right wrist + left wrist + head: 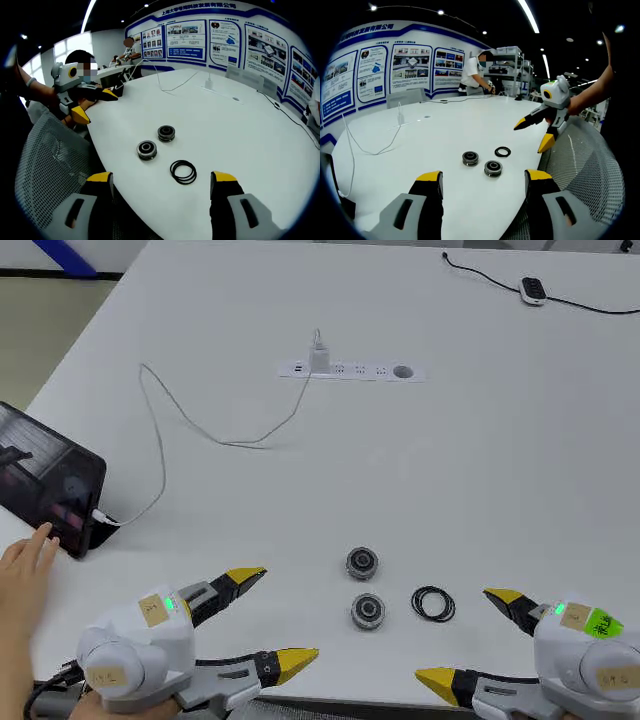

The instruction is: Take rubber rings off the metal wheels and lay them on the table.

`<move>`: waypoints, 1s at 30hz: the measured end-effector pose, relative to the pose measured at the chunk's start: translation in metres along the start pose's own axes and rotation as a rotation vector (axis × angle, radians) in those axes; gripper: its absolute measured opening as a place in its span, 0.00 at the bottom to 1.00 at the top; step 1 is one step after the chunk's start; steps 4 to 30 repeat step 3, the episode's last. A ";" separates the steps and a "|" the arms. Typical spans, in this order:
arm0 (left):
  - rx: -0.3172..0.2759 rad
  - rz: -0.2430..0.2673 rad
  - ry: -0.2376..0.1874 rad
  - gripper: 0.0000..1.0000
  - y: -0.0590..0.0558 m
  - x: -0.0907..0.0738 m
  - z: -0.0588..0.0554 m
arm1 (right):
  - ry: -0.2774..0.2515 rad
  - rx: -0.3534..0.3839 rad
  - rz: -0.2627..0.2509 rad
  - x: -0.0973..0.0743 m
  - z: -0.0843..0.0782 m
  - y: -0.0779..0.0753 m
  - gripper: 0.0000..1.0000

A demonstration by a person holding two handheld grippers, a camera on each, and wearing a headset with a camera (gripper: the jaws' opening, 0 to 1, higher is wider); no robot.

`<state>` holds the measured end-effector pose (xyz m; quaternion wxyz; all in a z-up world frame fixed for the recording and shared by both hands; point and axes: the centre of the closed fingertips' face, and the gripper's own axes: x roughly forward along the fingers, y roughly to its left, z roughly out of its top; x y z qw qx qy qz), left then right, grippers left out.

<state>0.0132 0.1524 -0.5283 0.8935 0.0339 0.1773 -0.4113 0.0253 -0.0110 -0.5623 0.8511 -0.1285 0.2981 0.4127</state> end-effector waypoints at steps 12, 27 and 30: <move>-0.002 0.002 0.001 0.68 0.000 -0.001 -0.001 | -0.001 0.000 -0.001 0.000 0.000 0.000 0.80; -0.002 0.002 0.001 0.68 0.000 -0.001 -0.001 | -0.001 0.000 -0.001 0.000 0.000 0.000 0.80; -0.002 0.002 0.001 0.68 0.000 -0.001 -0.001 | -0.001 0.000 -0.001 0.000 0.000 0.000 0.80</move>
